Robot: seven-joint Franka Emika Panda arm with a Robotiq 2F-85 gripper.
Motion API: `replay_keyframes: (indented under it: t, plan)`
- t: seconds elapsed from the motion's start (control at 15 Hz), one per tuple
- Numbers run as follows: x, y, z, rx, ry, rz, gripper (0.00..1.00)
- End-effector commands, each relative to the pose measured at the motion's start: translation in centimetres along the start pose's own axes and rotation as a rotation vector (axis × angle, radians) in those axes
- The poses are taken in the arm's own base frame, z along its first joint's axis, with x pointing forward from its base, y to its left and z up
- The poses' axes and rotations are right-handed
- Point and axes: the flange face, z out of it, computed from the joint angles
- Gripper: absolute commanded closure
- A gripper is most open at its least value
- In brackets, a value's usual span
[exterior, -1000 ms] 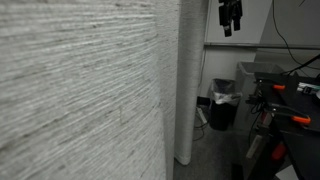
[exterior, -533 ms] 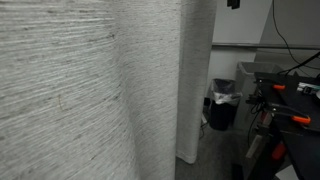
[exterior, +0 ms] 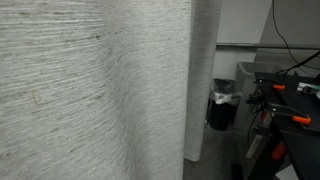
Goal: Slide the curtain to the right
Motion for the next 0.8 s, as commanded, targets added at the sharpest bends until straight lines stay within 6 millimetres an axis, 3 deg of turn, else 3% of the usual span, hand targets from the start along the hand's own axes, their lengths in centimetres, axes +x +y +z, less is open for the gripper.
replay_keyframes:
  t: [0.0,0.73]
  plan:
    - [-0.8,-0.1,-2.6,0.016,0.059,-0.038,0.00]
    - [-4.6,-0.2,-5.4,0.008,0.118,-0.071,0.00]
